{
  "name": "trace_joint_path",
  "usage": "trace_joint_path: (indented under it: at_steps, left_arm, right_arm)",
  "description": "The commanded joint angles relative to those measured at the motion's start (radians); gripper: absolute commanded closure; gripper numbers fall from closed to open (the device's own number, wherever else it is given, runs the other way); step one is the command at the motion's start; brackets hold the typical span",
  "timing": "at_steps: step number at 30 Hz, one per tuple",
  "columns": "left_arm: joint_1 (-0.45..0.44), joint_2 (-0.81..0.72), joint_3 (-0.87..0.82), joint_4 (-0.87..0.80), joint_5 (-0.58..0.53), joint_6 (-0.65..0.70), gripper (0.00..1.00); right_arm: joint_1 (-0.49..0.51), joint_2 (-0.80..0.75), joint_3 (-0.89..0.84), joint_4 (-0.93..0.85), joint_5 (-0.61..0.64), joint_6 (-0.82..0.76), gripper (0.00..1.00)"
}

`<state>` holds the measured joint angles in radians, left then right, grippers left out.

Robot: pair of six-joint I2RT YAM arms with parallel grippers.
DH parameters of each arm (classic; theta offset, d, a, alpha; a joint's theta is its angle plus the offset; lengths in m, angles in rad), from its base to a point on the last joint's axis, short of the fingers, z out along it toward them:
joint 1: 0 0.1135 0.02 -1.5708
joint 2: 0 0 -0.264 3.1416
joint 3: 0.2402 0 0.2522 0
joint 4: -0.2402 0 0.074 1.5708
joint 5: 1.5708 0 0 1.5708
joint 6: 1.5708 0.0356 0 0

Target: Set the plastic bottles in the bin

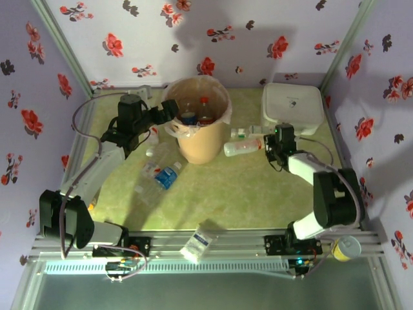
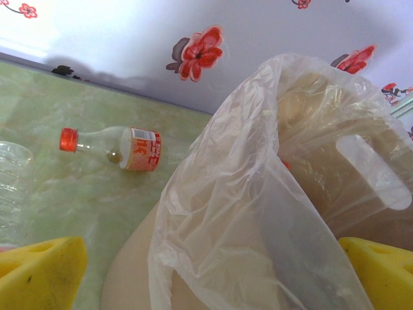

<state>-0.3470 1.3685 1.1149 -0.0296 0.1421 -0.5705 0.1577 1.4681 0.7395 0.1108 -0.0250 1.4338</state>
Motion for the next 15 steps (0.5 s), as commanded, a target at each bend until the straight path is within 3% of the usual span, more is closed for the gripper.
trace_joint_path:
  at_steps: [1, 10, 15]
  left_arm:
    - [-0.002, -0.014, -0.010, 0.019, 0.002, -0.003, 0.01]
    - [-0.001, -0.008, -0.004, 0.019, 0.002, -0.002, 0.01]
    - [-0.001, -0.004, -0.003, 0.022, 0.002, -0.003, 0.01]
  right_arm:
    - [0.002, -0.100, 0.085, -0.114, 0.063, -0.151, 0.75]
    - [0.016, -0.294, 0.251, -0.241, 0.083, -0.574, 0.81]
    - [0.038, -0.334, 0.329, -0.199, 0.079, -0.803, 0.85]
